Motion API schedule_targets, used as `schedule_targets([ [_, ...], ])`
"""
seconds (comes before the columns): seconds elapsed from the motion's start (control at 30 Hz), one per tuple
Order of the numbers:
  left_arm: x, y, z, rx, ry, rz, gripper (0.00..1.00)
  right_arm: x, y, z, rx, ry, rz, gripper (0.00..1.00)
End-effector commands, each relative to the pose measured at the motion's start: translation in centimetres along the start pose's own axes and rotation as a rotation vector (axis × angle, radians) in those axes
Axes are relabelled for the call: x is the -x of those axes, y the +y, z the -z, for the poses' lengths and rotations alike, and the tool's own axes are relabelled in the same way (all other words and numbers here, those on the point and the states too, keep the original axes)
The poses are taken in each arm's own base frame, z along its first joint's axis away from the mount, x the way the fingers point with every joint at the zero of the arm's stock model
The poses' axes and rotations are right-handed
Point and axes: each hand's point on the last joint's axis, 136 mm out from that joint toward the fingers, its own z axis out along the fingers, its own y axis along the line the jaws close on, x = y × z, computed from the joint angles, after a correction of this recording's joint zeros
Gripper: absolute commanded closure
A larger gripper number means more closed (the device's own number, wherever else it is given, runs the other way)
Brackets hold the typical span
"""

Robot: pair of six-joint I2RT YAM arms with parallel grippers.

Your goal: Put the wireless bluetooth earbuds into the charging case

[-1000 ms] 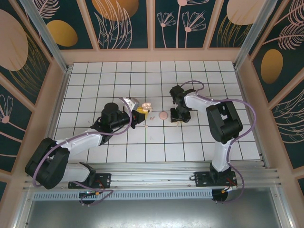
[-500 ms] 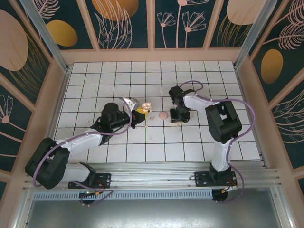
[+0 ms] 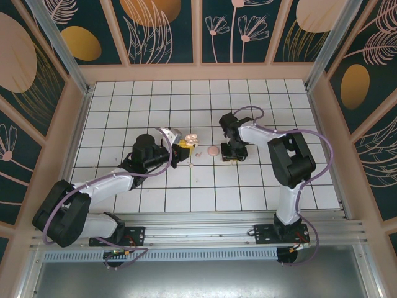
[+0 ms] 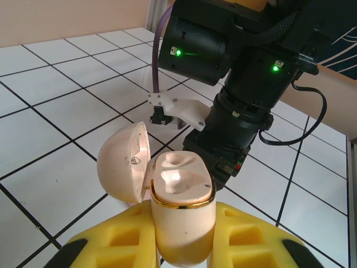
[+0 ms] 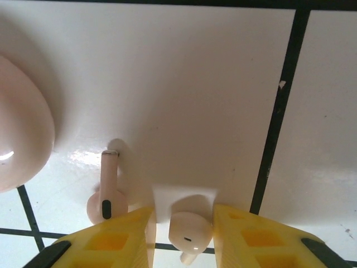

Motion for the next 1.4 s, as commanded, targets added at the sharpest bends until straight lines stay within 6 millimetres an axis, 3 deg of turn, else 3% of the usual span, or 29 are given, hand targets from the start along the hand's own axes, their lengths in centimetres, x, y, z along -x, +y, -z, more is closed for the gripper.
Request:
schedule_targets([
  [0.0, 0.3, -0.3, 0.0, -0.007, -0.012, -0.002, 0.87, -0.7, 0.3, 0.7, 0.011, -0.004, -0.010, 0.71],
  [0.27, 0.2, -0.2, 0.1, -0.003, -0.006, -0.006, 0.88, 0.2, 0.0, 1.0, -0.002, -0.063, -0.011, 0.76],
  [0.47, 0.2, -0.3, 0.0, -0.008, -0.006, -0.006, 0.88, 1.2, -0.1, 2.6, 0.000, -0.147, -0.018, 0.78],
  [0.63, 0.0, -0.8, -0.5, -0.061, -0.005, -0.003, 0.88, 2.3, 0.5, 5.7, 0.054, -0.289, -0.010, 0.78],
  [0.83, -0.3, -1.3, -1.5, -0.121, -0.012, 0.001, 0.88, 3.1, 2.2, 11.3, 0.168, -0.509, 0.055, 0.78],
  [1.0, -0.6, -1.3, -2.7, -0.152, 0.007, -0.003, 0.88, 3.2, 2.8, 14.7, 0.226, -0.642, 0.097, 0.78],
  [1.37, 0.0, -3.2, -4.2, -0.308, -0.002, -0.020, 0.88, 1.9, 6.6, 21.5, 0.369, -0.912, 0.239, 0.79],
])
